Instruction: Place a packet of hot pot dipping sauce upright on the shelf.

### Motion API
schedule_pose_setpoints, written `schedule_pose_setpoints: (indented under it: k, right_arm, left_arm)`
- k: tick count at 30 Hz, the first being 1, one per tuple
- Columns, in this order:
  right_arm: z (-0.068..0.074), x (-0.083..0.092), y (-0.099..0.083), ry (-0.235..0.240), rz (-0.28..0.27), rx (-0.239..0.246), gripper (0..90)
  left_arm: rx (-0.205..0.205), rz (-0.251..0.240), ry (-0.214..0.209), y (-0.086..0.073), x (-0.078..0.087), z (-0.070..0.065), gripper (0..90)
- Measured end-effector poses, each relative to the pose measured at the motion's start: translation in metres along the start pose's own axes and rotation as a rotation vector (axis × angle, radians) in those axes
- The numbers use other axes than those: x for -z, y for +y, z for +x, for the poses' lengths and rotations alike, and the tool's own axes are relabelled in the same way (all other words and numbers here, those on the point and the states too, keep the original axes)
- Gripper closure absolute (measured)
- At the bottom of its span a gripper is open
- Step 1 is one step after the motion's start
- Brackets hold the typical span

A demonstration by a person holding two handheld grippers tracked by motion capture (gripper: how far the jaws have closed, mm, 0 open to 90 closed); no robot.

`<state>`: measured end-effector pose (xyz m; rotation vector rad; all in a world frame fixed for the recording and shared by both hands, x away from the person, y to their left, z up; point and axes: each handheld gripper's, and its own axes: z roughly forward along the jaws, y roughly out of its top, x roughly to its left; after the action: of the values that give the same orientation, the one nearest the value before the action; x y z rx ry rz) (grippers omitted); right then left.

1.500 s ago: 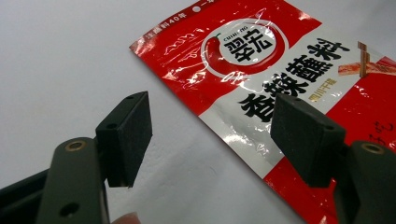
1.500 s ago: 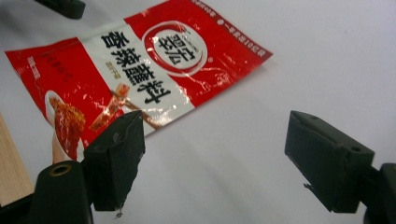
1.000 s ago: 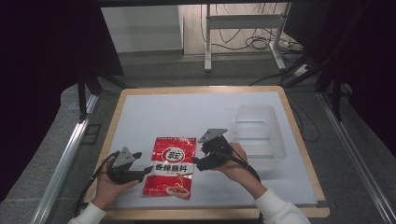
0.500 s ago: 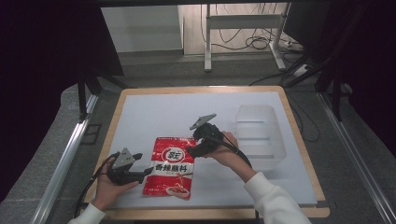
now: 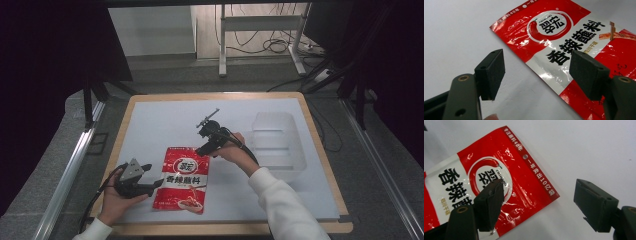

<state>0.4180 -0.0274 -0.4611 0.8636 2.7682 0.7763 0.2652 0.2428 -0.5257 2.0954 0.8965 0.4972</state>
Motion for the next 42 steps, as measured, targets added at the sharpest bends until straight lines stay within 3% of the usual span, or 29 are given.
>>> schedule_pose_setpoints:
  k: [7, 15, 18, 28, 35, 38, 39, 40, 42]
  right_arm:
    - [-0.010, -0.012, 0.005, 0.024, 0.036, -0.006, 30.0]
    - [-0.022, -0.028, 0.007, 0.038, 0.096, -0.050, 32.0]
    - [-0.028, -0.036, 0.006, 0.065, 0.126, -0.064, 35.7]
    - [-0.039, -0.046, 0.003, 0.114, 0.171, -0.123, 45.1]
    - [-0.040, -0.050, 0.004, 0.155, 0.193, -0.138, 50.7]
    - [-0.039, -0.050, 0.004, 0.200, 0.194, -0.130, 62.4]
    - [-0.039, -0.050, 0.004, 0.200, 0.194, -0.130, 62.4]
    - [-0.037, -0.048, 0.005, 0.198, 0.193, -0.106, 69.1]
    - [-0.034, -0.046, 0.005, 0.196, 0.199, -0.082, 74.0]
  left_arm:
    - [0.003, -0.005, 0.002, -0.001, 0.001, 0.000, 28.5]
    - [0.003, -0.008, 0.002, -0.001, 0.002, 0.000, 28.4]
    - [0.003, -0.010, 0.002, -0.001, 0.002, 0.000, 28.4]
    - [0.003, -0.007, 0.001, -0.001, 0.002, 0.000, 28.4]
    - [0.001, -0.006, 0.001, -0.001, 0.002, 0.000, 28.4]
    - [0.001, -0.007, 0.000, -0.001, 0.002, 0.000, 28.4]
    - [0.001, -0.007, 0.000, -0.001, 0.002, 0.000, 28.4]
    - [0.001, -0.007, 0.000, -0.001, 0.002, 0.000, 28.4]
    - [0.001, -0.008, 0.000, -0.001, 0.002, 0.000, 28.4]
